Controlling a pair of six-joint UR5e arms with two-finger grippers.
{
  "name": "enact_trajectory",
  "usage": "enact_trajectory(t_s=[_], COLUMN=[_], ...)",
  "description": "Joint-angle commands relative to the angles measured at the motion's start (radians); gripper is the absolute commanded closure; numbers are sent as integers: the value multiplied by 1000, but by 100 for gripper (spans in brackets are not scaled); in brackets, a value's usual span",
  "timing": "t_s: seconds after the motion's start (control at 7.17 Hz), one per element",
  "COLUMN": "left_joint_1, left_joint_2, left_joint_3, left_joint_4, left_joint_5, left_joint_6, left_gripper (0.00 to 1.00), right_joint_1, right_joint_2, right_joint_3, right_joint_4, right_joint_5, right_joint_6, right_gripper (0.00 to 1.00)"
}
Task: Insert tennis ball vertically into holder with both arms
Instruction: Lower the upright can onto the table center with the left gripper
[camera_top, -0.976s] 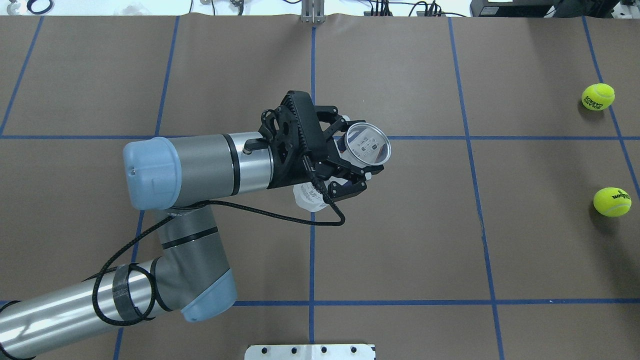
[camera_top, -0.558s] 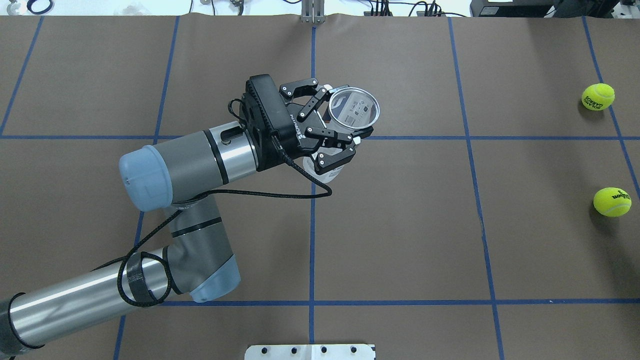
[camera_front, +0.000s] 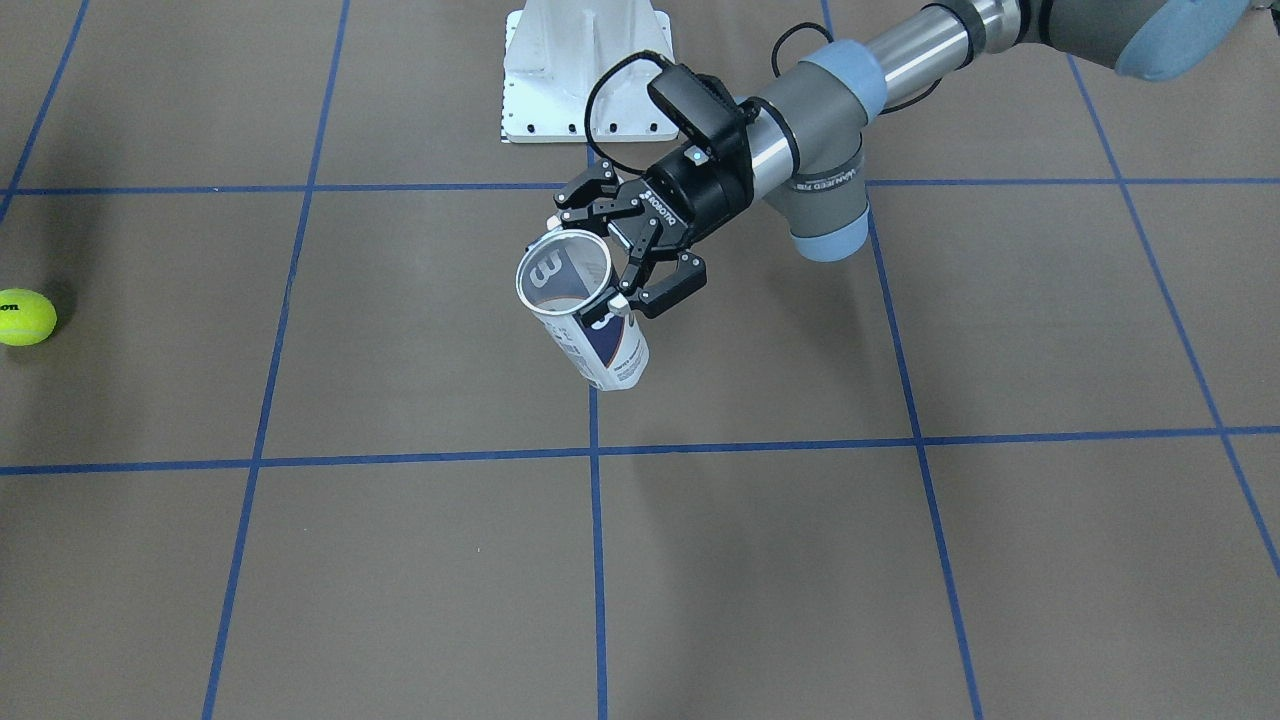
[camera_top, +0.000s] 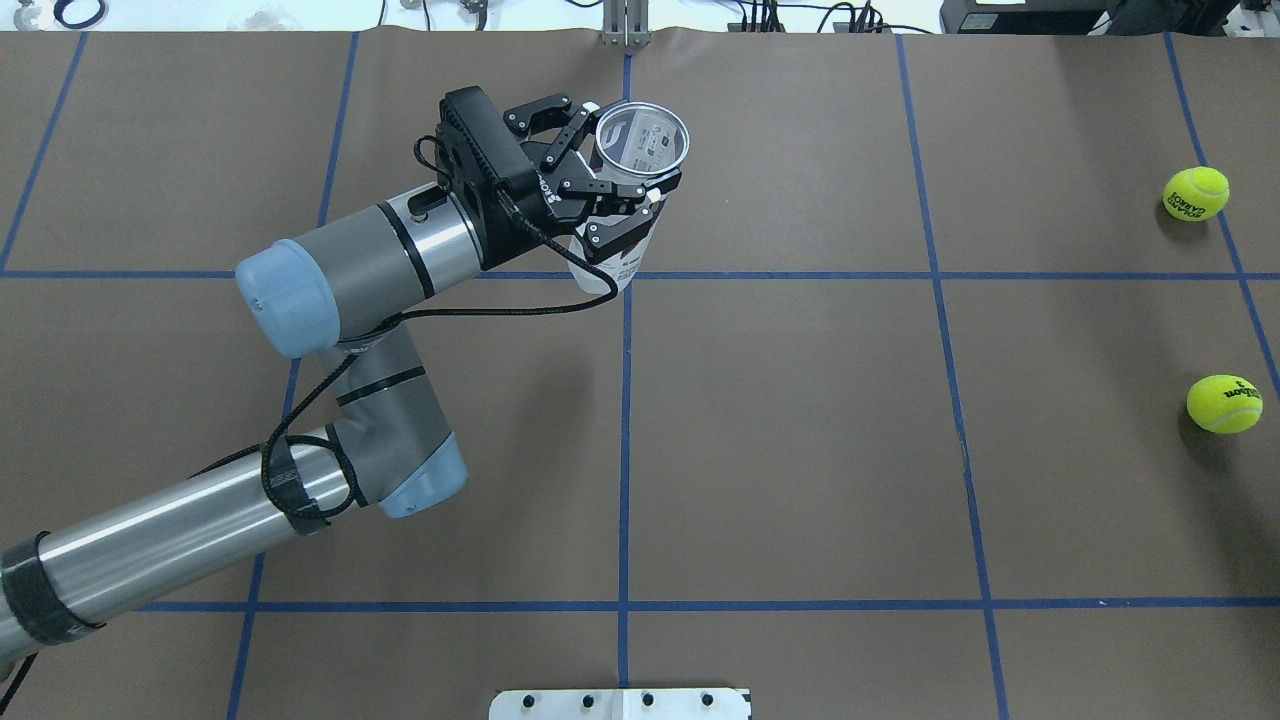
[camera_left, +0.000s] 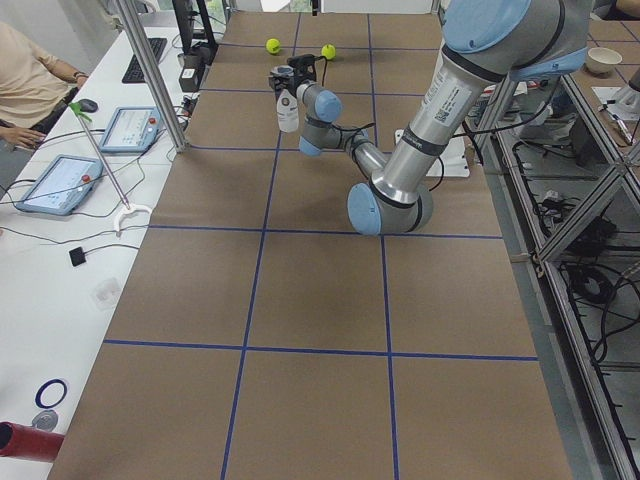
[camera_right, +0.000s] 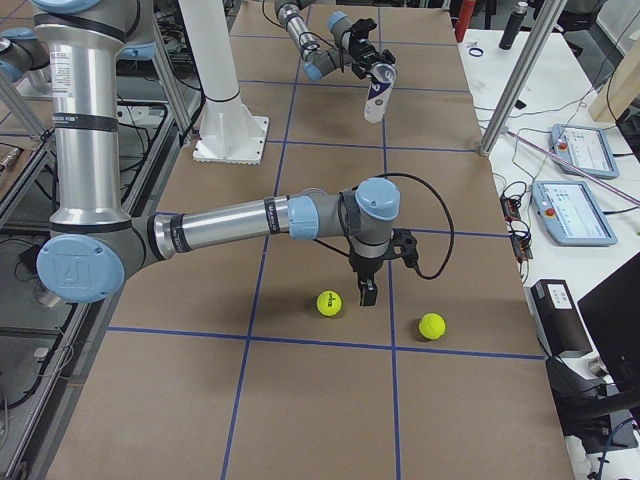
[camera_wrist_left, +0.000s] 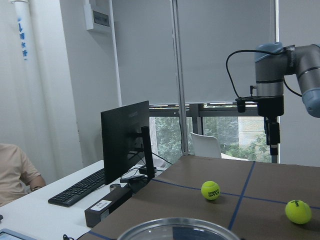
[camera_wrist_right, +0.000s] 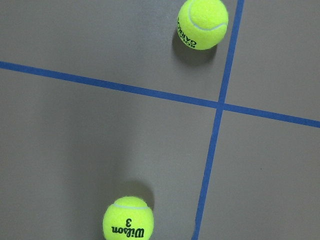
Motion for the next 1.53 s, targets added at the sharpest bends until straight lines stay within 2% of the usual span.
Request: enact_trajectory(t_s=[0.0, 0.28, 0.42, 0.7, 1.39], left_joint_1=[3, 23, 24, 53, 101], left_joint_2=[-82, -79, -76, -71, -53], left_joint_3=[224, 257, 261, 336, 338], left_joint_4=[-214, -308, -315, -399, -410], left_joint_5=[3, 3, 3, 3, 40], left_joint_6=[-30, -30, -28, -24, -19], left_gripper=[29, 29, 29, 29, 28], right_joint_1=[0, 0, 0, 0, 0], right_joint_2=[4, 6, 4, 4, 4], right_joint_3=[0, 0, 0, 0, 1], right_joint_4=[0, 0, 0, 0, 0], right_joint_5=[0, 0, 0, 0, 0], right_joint_6=[0, 0, 0, 0, 0], right_gripper=[0, 0, 0, 0, 0])
